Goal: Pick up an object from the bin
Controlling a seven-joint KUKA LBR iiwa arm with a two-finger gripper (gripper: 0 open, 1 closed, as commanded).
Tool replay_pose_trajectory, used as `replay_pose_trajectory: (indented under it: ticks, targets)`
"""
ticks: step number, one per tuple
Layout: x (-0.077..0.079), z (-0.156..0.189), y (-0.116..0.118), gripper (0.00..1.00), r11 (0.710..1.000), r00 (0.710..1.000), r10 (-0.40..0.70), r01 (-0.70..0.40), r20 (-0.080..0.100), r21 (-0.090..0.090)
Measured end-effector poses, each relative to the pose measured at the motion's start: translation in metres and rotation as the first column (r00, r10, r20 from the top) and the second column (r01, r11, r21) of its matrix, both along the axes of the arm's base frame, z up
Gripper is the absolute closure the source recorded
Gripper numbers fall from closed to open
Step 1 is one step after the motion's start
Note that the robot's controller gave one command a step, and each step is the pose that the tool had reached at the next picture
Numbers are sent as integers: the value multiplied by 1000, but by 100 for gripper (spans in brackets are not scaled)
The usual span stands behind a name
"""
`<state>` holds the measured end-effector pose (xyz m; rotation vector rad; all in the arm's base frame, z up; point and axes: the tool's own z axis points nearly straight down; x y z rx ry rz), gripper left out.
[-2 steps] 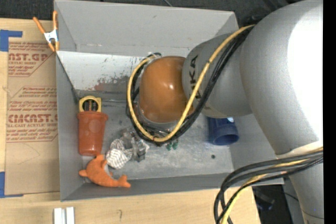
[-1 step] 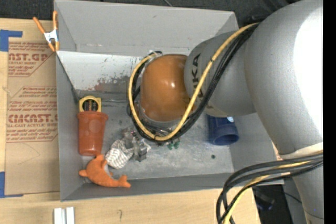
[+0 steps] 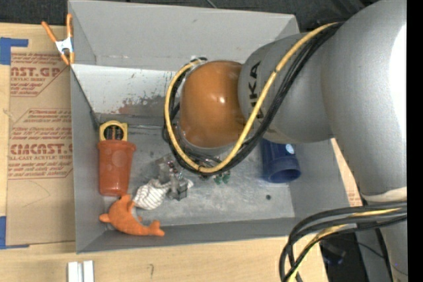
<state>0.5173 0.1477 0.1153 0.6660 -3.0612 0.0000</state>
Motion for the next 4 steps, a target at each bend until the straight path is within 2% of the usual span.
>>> replay_pose_trajectory:
  ticks: [2,4]
  targets:
    - [3,32,1,100,1000,1000,0,0,15,4]
    - [3,40,2,100,1000,1000,0,0,12,3]
